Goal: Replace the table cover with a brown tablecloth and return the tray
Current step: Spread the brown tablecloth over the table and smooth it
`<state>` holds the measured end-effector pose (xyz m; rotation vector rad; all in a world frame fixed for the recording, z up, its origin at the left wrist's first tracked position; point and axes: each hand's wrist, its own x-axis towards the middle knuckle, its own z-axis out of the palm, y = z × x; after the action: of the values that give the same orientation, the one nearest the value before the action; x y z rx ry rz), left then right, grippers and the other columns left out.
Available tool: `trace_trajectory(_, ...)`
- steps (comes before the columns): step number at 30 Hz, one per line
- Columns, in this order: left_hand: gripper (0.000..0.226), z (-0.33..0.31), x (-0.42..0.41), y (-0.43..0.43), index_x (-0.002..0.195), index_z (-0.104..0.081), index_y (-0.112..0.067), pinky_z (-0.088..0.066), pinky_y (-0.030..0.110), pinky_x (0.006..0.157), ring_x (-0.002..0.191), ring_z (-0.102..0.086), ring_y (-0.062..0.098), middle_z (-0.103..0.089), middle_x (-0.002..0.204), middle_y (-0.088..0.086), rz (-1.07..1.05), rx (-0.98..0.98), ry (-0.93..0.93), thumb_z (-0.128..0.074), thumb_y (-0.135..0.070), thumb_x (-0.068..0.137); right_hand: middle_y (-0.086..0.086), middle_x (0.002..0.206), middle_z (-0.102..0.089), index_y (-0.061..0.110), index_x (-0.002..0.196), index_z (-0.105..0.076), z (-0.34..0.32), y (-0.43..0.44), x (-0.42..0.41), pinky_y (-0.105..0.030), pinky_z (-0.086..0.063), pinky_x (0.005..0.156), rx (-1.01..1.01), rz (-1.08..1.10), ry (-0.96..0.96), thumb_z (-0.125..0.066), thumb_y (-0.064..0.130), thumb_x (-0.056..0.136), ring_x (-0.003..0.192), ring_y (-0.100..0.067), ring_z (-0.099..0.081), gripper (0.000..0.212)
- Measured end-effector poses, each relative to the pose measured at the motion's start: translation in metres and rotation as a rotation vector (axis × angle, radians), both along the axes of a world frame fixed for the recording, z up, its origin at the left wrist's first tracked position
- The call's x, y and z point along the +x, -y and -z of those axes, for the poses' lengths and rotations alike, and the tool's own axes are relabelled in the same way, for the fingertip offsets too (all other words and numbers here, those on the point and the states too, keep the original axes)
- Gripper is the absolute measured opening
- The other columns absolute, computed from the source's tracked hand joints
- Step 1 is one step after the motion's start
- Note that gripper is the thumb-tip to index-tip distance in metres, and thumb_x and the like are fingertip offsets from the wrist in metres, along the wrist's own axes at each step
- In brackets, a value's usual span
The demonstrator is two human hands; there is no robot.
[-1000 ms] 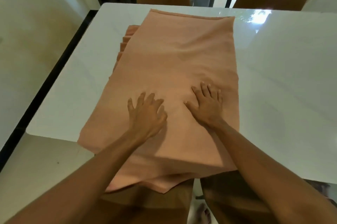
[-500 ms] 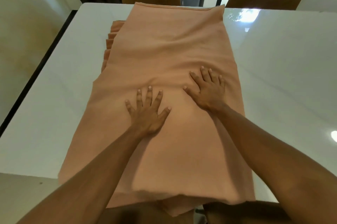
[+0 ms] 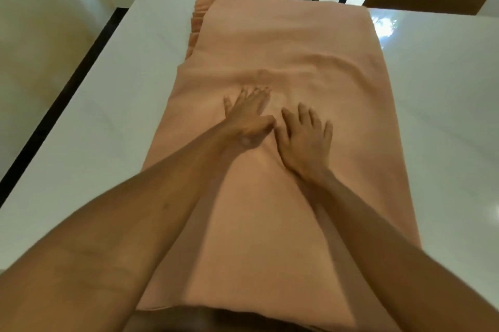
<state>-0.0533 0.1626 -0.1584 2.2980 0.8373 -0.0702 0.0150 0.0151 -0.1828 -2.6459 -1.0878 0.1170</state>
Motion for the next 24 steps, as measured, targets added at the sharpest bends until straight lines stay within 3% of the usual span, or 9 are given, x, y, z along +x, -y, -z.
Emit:
trace_trajectory(2, 0.058, 0.0, -0.034, 0.01, 0.15, -0.04, -0.022, -0.018, 0.046, 0.123, 0.145, -0.033, 0.011, -0.037, 0.158, 0.0, -0.223, -0.298, 0.405, -0.055, -0.019, 0.094, -0.002, 0.169, -0.011, 0.039, 0.157, -0.022, 0.005, 0.006, -0.015, -0.06, -0.002, 0.12, -0.099, -0.028, -0.007, -0.02, 0.065, 0.1, 0.154, -0.028, -0.01, 0.062)
trace_trajectory(4, 0.045, 0.003, -0.079, 0.024, 0.133, -0.059, -0.012, -0.04, 0.039, 0.112, 0.125, -0.053, 0.014, -0.057, 0.138, 0.004, -0.349, -0.09, 0.571, -0.055, -0.007, 0.088, -0.002, 0.17, -0.006, 0.041, 0.158, -0.017, 0.004, 0.002, -0.013, -0.06, 0.001, 0.12, -0.121, -0.015, -0.038, -0.017, 0.067, 0.099, 0.155, -0.028, -0.004, 0.064)
trace_trajectory(6, 0.04, 0.013, -0.131, 0.034, 0.12, -0.066, -0.014, -0.044, 0.04, 0.102, 0.115, -0.057, 0.027, -0.063, 0.125, 0.006, -0.376, 0.319, 0.494, -0.058, -0.013, 0.081, -0.002, 0.17, -0.003, 0.041, 0.159, -0.014, 0.001, -0.003, -0.013, -0.061, 0.002, 0.12, -0.118, -0.013, -0.04, -0.015, 0.065, 0.101, 0.156, -0.028, -0.001, 0.063)
trace_trajectory(9, 0.042, 0.015, -0.201, 0.056, 0.121, -0.064, -0.018, -0.042, 0.046, 0.096, 0.115, -0.051, 0.031, -0.058, 0.127, 0.007, -0.496, 0.5, 0.307, -0.059, -0.026, 0.08, -0.003, 0.17, 0.0, 0.04, 0.159, -0.011, -0.001, -0.007, -0.015, -0.061, 0.003, 0.12, -0.129, -0.007, -0.044, -0.013, 0.064, 0.101, 0.156, -0.028, 0.001, 0.063)
trace_trajectory(15, 0.064, -0.004, -0.262, 0.075, 0.142, -0.044, -0.019, -0.037, 0.048, 0.099, 0.121, -0.046, 0.03, -0.048, 0.135, 0.008, -0.827, 0.289, -0.045, -0.06, -0.052, 0.089, -0.007, 0.17, 0.003, 0.036, 0.16, -0.012, -0.015, -0.015, -0.021, -0.065, 0.001, 0.119, -0.241, 0.019, -0.159, -0.019, 0.061, 0.101, 0.155, -0.033, 0.002, 0.064)
trace_trajectory(17, 0.059, -0.007, -0.27, 0.074, 0.135, -0.052, -0.018, -0.044, 0.049, 0.097, 0.114, -0.055, 0.031, -0.056, 0.127, 0.008, -0.867, 0.183, -0.017, -0.061, -0.052, 0.088, -0.013, 0.165, -0.017, 0.031, 0.154, -0.029, -0.025, -0.014, -0.045, -0.064, -0.016, 0.117, -0.23, -0.06, -0.148, -0.03, 0.059, 0.097, 0.151, -0.038, -0.019, 0.064)
trace_trajectory(20, 0.026, -0.014, -0.276, 0.074, 0.106, -0.066, -0.019, -0.054, 0.044, 0.082, 0.091, -0.065, 0.026, -0.068, 0.101, 0.001, -0.908, 0.115, 0.106, -0.061, -0.037, 0.088, -0.015, 0.146, -0.045, 0.026, 0.137, -0.051, -0.033, 0.003, -0.115, -0.053, -0.045, 0.101, -0.098, -0.324, -0.151, -0.032, 0.058, 0.083, 0.124, -0.039, -0.053, 0.066)
trace_trajectory(22, 0.012, -0.022, -0.279, 0.078, 0.089, -0.066, -0.018, -0.053, 0.035, 0.069, 0.079, -0.065, 0.021, -0.067, 0.086, -0.002, -0.963, 0.121, 0.183, -0.059, -0.028, 0.089, -0.012, 0.147, -0.046, 0.027, 0.137, -0.051, -0.029, 0.019, -0.163, -0.052, -0.043, 0.102, -0.041, -0.459, -0.165, -0.034, 0.058, 0.086, 0.125, -0.037, -0.053, 0.062)
trace_trajectory(24, 0.014, -0.029, -0.282, 0.082, 0.084, -0.064, -0.017, -0.048, 0.03, 0.064, 0.074, -0.062, 0.018, -0.065, 0.08, -0.002, -0.978, 0.164, 0.267, -0.056, -0.026, 0.093, -0.006, 0.161, -0.031, 0.033, 0.148, -0.041, -0.021, 0.03, -0.2, -0.056, -0.025, 0.117, -0.079, -0.491, -0.198, -0.036, 0.057, 0.094, 0.144, -0.031, -0.033, 0.059)
